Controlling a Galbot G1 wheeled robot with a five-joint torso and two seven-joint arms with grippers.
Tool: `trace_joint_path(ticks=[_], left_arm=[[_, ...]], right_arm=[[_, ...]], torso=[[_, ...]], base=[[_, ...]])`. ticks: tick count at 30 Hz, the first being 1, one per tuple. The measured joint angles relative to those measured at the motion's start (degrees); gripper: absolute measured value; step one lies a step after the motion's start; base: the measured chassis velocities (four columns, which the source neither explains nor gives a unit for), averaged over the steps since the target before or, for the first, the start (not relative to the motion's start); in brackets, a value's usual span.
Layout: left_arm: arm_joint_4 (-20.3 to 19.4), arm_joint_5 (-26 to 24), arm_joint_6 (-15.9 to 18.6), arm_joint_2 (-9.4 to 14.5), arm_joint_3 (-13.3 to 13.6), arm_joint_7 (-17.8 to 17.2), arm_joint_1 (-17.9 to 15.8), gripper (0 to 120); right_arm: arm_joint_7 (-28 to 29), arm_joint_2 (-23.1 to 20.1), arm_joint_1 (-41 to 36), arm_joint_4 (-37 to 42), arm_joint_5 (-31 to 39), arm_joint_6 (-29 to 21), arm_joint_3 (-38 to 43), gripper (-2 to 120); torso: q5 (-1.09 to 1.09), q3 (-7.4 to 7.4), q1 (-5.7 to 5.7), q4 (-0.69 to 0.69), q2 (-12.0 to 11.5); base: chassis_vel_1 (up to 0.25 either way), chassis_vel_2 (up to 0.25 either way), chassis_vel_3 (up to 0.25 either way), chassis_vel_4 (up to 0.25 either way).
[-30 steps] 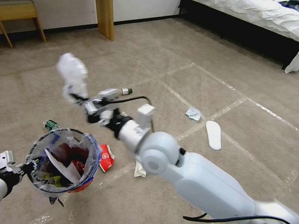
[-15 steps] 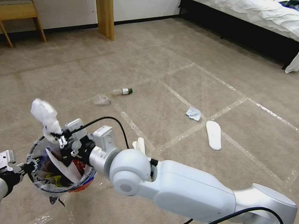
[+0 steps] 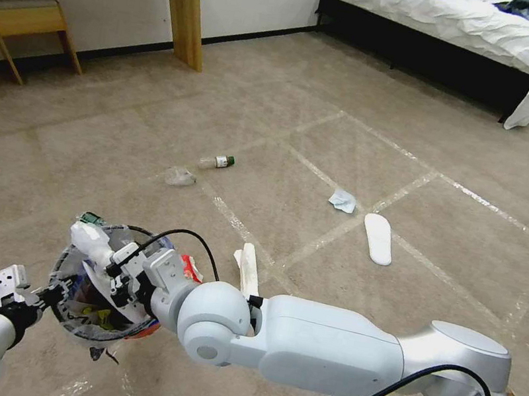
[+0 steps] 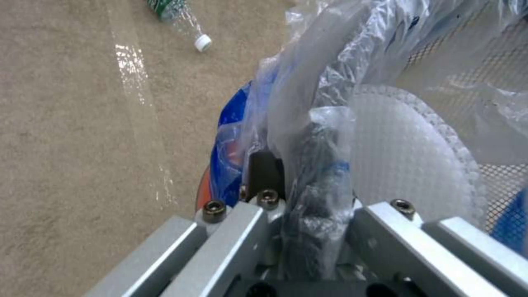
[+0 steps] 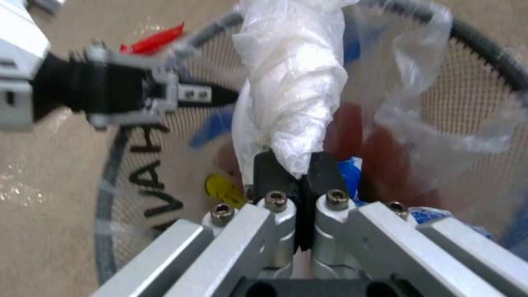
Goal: Pick up the trash bin and place the garbage on the floor into it.
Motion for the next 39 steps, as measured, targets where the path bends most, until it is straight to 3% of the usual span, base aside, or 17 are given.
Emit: trace_joint_path(ticks=[24, 27, 29, 33, 35, 37, 39], left_arm=[[0.5, 0.1, -0.1, -0.3, 0.1, 0.1, 0.1, 1], [0.6, 0.1, -0.1, -0.4, 0.1, 0.1, 0.1, 1], [0.8, 0.2, -0.1, -0.3, 0.1, 0.2, 0.1, 1], [0.9, 0.2, -0.1, -0.3, 0.1, 0.2, 0.1, 1], [1.0, 0.3, -0.1, -0.3, 0.2, 0.2, 0.0, 1], [1.1, 0.3, -0.1, -0.3, 0.3, 0.2, -0.1, 1], [1.2, 0.4, -0.1, -0.3, 0.3, 0.2, -0.1, 1]], right_arm=[[0.4, -0.1, -2.1, -2.6, -1.4, -0.7, -0.1, 0], [0.3, -0.1, -2.2, -2.8, -1.5, -0.8, -0.1, 7], [0.2, 0.0, -2.3, -2.9, -1.6, -0.8, 0.0, 19], [0.2, 0.0, -2.3, -2.9, -1.7, -0.8, 0.2, 27], [0.1, -0.1, -2.1, -2.8, -1.7, -0.9, 0.4, 41], [0.1, -0.1, -2.1, -2.7, -1.7, -0.9, 0.5, 42], [0.1, -0.2, -2.1, -2.6, -1.7, -1.0, 0.6, 55]], torso=[[0.00, 0.00, 0.00, 0.00, 0.0], [0.00, 0.00, 0.00, 0.00, 0.0], [0.00, 0.00, 0.00, 0.00, 0.0], [0.00, 0.00, 0.00, 0.00, 0.0], [0.00, 0.00, 0.00, 0.00, 0.0], [0.00, 0.00, 0.00, 0.00, 0.0], [0.00, 0.00, 0.00, 0.00, 0.0]], base=[[0.000, 0.000, 0.000, 0.000], [0.000, 0.000, 0.000, 0.000], [0.000, 0.000, 0.000, 0.000], [0.000, 0.000, 0.000, 0.000], [0.000, 0.000, 0.000, 0.000], [0.000, 0.000, 0.000, 0.000], [0.000, 0.000, 0.000, 0.000]])
